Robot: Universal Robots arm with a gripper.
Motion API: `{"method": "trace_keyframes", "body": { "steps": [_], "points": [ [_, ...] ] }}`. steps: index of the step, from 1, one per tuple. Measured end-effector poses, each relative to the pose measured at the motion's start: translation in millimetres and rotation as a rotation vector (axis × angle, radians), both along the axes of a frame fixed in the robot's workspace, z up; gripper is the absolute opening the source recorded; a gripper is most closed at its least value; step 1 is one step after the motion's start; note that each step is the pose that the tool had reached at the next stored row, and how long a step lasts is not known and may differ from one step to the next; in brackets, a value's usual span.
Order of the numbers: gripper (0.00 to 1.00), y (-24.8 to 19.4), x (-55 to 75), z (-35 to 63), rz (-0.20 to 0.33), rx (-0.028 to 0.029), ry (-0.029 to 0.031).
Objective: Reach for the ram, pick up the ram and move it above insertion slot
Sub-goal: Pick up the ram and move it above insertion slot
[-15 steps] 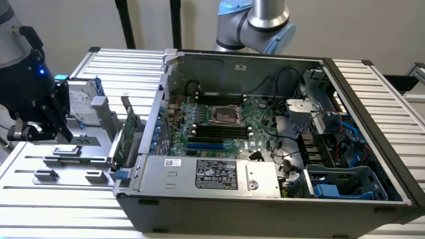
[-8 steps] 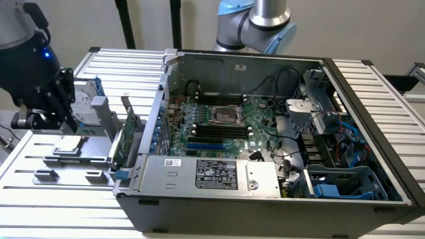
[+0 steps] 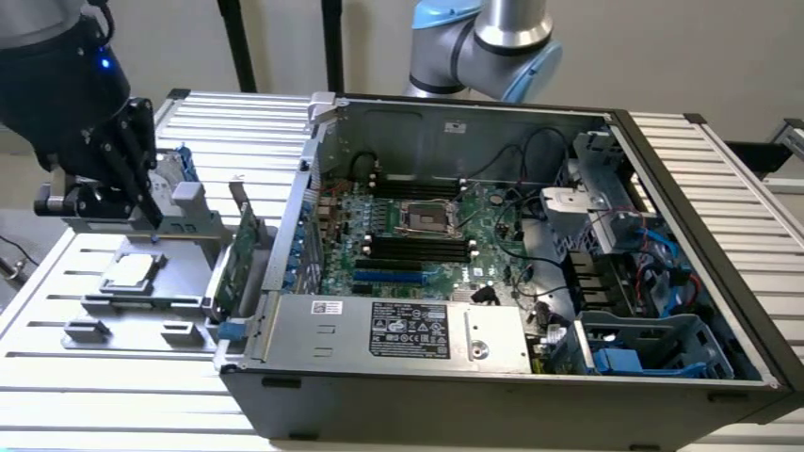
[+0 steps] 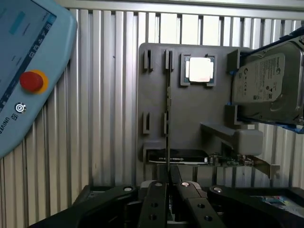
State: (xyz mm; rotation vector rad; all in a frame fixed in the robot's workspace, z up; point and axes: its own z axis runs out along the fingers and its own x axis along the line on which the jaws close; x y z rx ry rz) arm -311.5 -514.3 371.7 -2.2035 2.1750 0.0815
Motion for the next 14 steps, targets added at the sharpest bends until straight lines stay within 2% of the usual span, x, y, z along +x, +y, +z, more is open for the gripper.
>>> {"method": "trace_keyframes", "body": {
  "steps": [5, 12, 14],
  "points": [
    [0.13, -0.1, 15.3, 16.1, 0.006, 0.0157, -0.0001],
    [0.13, -0.2, 39.8, 35.0, 0.014, 0.0447, 0.0001],
    [0.13, -0.2, 48.3, 37.6, 0.016, 0.0505, -0.0002]
  ]
}}
